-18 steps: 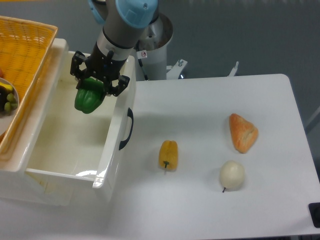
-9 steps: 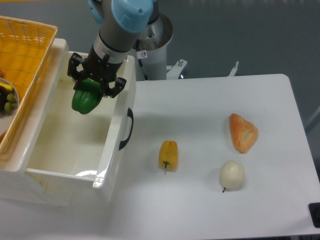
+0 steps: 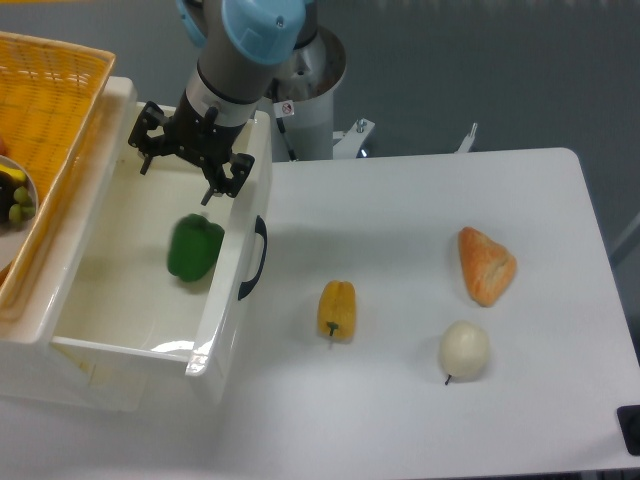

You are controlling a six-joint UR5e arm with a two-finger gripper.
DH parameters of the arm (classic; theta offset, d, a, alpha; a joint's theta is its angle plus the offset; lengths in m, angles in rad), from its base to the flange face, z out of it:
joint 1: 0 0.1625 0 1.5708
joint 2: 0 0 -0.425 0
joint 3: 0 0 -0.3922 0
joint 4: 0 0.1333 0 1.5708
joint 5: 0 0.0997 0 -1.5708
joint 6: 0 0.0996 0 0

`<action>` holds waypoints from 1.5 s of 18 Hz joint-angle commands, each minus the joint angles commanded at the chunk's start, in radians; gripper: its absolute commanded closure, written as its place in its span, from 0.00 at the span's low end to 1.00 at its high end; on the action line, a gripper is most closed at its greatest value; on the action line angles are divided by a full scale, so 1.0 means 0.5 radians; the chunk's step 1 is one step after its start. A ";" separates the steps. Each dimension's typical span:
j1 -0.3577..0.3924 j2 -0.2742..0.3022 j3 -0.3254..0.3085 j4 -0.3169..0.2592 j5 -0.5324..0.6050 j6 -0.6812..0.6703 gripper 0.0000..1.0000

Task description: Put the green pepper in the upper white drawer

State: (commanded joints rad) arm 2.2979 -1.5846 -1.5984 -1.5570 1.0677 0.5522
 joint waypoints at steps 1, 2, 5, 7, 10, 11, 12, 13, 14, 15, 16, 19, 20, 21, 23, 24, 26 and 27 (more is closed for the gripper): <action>0.003 0.003 0.006 0.000 0.000 0.000 0.01; 0.003 0.006 0.009 0.000 0.000 0.000 0.01; 0.024 0.015 0.012 0.018 0.009 -0.003 0.01; 0.089 0.037 0.015 0.061 0.015 0.003 0.00; 0.220 0.067 0.015 0.141 0.113 0.043 0.00; 0.248 0.068 0.015 0.168 0.196 0.101 0.00; 0.276 0.064 0.015 0.184 0.269 0.180 0.00; 0.310 0.061 0.015 0.190 0.322 0.260 0.00; 0.352 0.061 0.015 0.196 0.340 0.337 0.00; 0.407 0.058 0.015 0.199 0.347 0.404 0.00; 0.451 0.055 0.015 0.196 0.368 0.475 0.00; 0.531 0.040 0.015 0.202 0.487 0.653 0.00; 0.546 0.040 0.012 0.202 0.518 0.690 0.00; 0.561 0.037 0.012 0.215 0.576 0.721 0.00; 0.558 0.009 0.012 0.346 0.751 0.752 0.00; 0.558 -0.018 0.012 0.386 0.828 0.752 0.00; 0.555 -0.067 0.012 0.405 0.929 0.755 0.00; 0.549 -0.089 0.009 0.408 0.984 0.755 0.00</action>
State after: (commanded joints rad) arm 2.5725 -1.6290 -1.5938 -1.3530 1.5598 0.9296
